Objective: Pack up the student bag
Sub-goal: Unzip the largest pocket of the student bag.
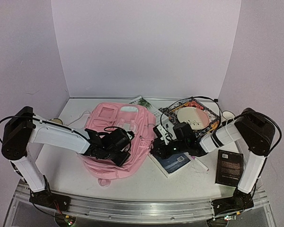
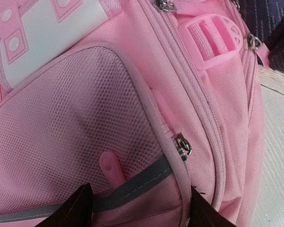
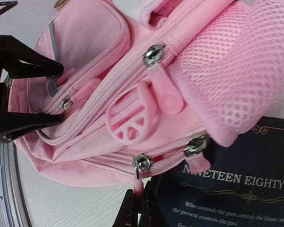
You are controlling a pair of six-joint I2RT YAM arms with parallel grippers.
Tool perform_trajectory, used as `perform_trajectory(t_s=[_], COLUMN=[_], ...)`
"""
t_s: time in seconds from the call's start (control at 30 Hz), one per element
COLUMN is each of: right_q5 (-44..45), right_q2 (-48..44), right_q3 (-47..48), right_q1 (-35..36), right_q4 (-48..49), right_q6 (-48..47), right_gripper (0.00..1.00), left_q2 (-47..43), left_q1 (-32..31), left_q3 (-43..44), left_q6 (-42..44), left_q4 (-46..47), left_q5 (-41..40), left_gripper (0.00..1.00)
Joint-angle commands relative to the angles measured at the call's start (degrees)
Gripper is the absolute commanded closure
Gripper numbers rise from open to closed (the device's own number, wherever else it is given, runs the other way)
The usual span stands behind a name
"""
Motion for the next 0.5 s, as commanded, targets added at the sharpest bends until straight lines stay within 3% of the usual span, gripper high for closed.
perform_trajectory(t_s=[0.0,0.33,0.47], right_q5=[2.6,8.2,11.5], right_q2=[-3.5,-2.6,-3.9], right_q3=[-0.3,1.6,1.6], right_q1=[6.3,14.8,14.8], right_q4=[-4.4,-5.7,-5.7], right_q6=[1.9,10.5,13.6], right_gripper=[1.0,0.99,0.84], left_q2=[3.1,3.3,0.6], left_q1=[1.3,1.3,1.3], left_q3=[3.4,4.8,4.1], left_q6=[-3.7,-5.7,-6.3], left_q4=[1.5,4.4,4.4], left_q5=[1.8,2.8,1.8], left_gripper=[0.39,0.4,0.35])
